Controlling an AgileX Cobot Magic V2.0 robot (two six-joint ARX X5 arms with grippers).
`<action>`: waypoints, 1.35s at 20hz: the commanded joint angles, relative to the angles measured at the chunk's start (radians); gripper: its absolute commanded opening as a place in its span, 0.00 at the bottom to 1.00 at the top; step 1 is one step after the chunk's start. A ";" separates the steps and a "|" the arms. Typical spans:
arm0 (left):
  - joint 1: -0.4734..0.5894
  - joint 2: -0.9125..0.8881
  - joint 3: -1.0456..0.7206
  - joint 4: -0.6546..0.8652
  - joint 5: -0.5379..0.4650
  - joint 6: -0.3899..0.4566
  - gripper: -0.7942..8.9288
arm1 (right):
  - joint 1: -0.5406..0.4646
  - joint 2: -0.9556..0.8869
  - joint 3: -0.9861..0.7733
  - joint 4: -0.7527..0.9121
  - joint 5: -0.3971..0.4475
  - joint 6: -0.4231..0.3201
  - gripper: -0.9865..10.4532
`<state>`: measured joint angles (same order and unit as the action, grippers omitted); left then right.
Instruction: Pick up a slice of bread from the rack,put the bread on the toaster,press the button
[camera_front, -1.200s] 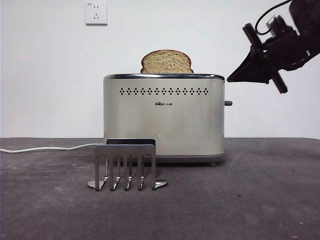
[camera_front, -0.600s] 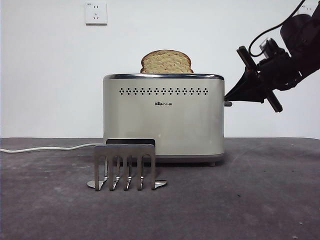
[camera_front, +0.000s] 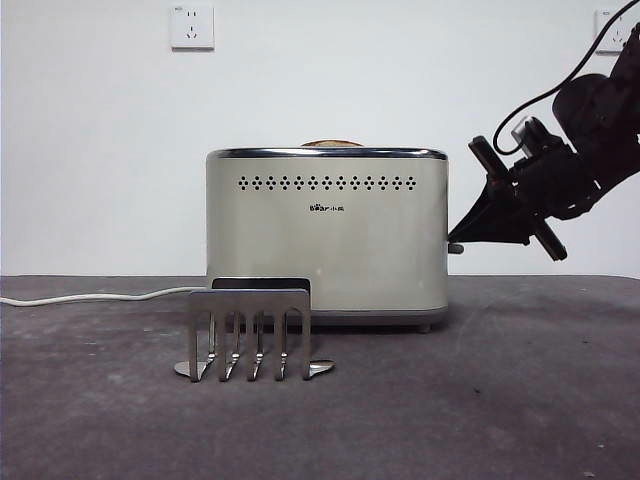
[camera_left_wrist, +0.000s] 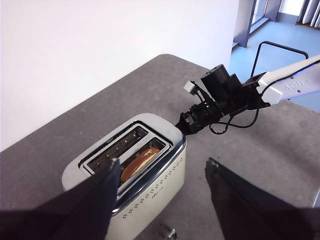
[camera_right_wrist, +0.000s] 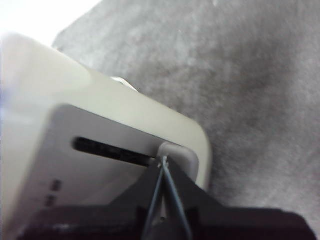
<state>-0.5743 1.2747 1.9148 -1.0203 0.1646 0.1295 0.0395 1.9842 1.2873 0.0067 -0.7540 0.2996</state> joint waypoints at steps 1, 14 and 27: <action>-0.002 -0.001 -0.008 -0.016 0.001 -0.006 0.39 | 0.003 0.058 -0.018 -0.046 0.031 -0.039 0.08; -0.002 -0.001 -0.008 -0.037 0.000 -0.006 0.39 | 0.003 0.067 -0.018 -0.045 0.027 -0.039 0.08; -0.002 -0.001 -0.008 -0.043 -0.003 -0.002 0.37 | -0.007 -0.246 -0.003 -0.059 0.028 -0.028 0.08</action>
<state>-0.5743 1.2751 1.9148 -1.0622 0.1638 0.1299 0.0330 1.7638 1.2892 -0.0586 -0.7235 0.2733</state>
